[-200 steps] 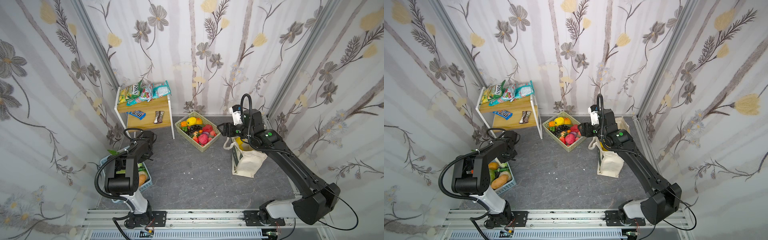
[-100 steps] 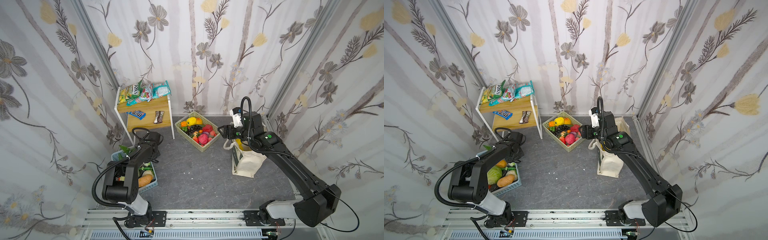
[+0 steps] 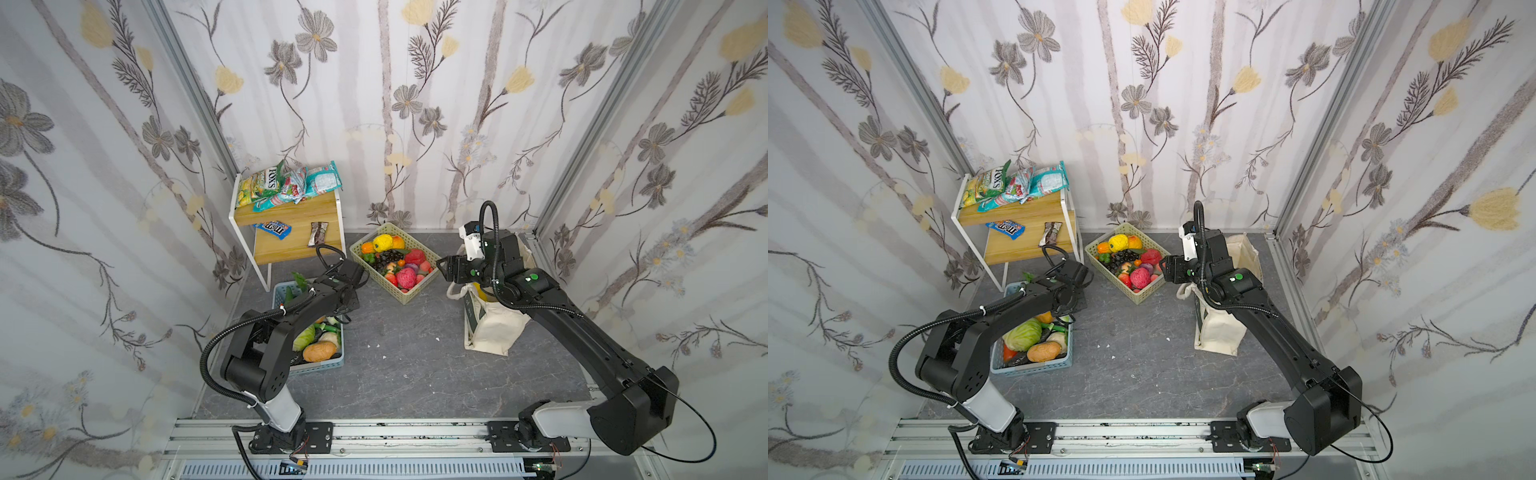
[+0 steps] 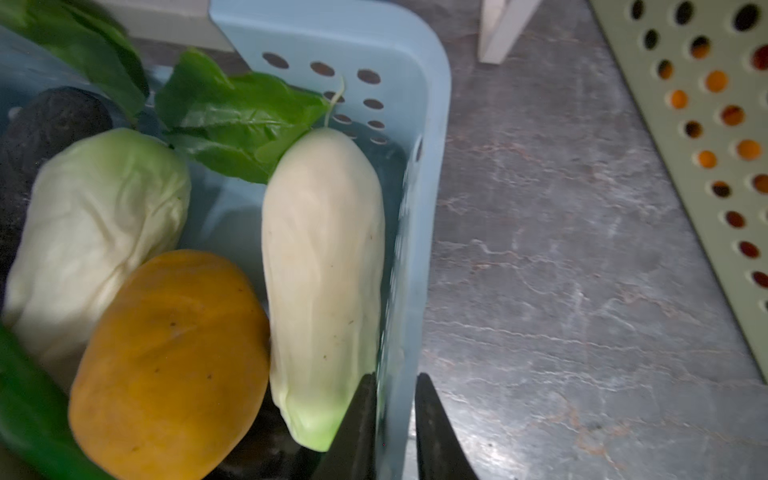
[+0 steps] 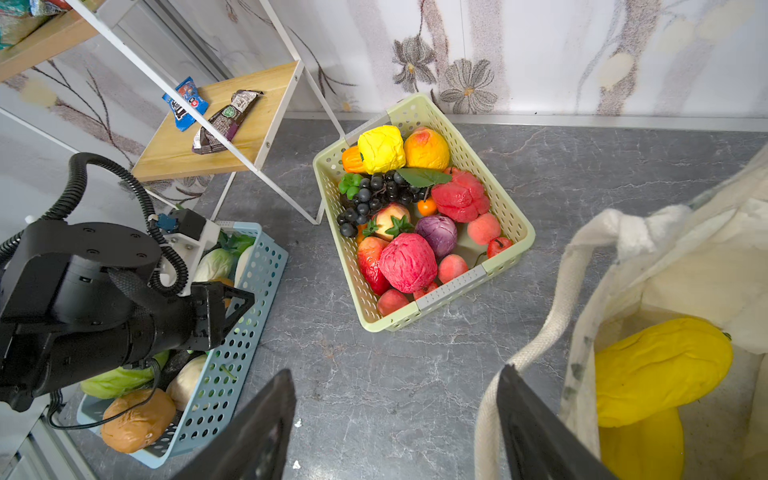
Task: Place the food into the grocery bag and tie it
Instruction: 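Lower the left gripper onto the white radish and grasp it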
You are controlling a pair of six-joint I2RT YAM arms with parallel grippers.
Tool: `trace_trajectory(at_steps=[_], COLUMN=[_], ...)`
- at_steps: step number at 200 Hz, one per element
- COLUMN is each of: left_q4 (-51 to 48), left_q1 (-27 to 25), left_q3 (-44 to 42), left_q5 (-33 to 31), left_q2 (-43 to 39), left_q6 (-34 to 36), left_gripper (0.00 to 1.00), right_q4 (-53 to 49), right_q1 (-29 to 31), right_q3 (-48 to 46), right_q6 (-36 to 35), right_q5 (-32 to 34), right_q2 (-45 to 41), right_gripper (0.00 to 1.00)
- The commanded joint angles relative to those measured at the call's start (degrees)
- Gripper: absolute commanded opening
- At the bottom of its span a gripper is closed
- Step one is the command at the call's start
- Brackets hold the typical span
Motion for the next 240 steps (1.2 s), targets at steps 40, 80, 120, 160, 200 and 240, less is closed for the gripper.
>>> trace_trajectory(at_steps=[40, 80, 120, 160, 200, 240], left_q4=[0.3, 0.0, -1.8, -4.0, -6.3, -3.8], left_q1=[-5.2, -6.1, -5.9, -5.5, -2.9, 2.2], left_q3=[7.4, 9.9, 10.7, 12.3, 14.3, 12.0], left_q5=[1.3, 1.6, 0.6, 1.5, 2.8, 9.9], left_q2=[6.0, 8.6, 7.6, 4.5, 1.3, -0.3], left_q6=[0.4, 0.4, 1.0, 2.4, 5.4, 10.1], left_gripper=[0.20, 0.25, 0.41, 0.51, 0.54, 0.52], right_q4=[3.0, 3.1, 3.3, 3.7, 3.9, 4.4], right_q1=[-0.4, -0.4, -0.4, -0.4, -0.4, -0.5], right_q3=[-2.0, -2.4, -2.4, -2.4, -2.4, -2.8], right_q6=[1.1, 1.2, 1.5, 1.7, 1.9, 2.2], right_q5=[1.6, 1.9, 1.7, 1.5, 1.5, 1.2], right_q2=[-1.7, -2.3, -2.3, -2.1, -2.0, -2.0], right_gripper=[0.76, 0.76, 0.76, 0.76, 0.76, 0.76])
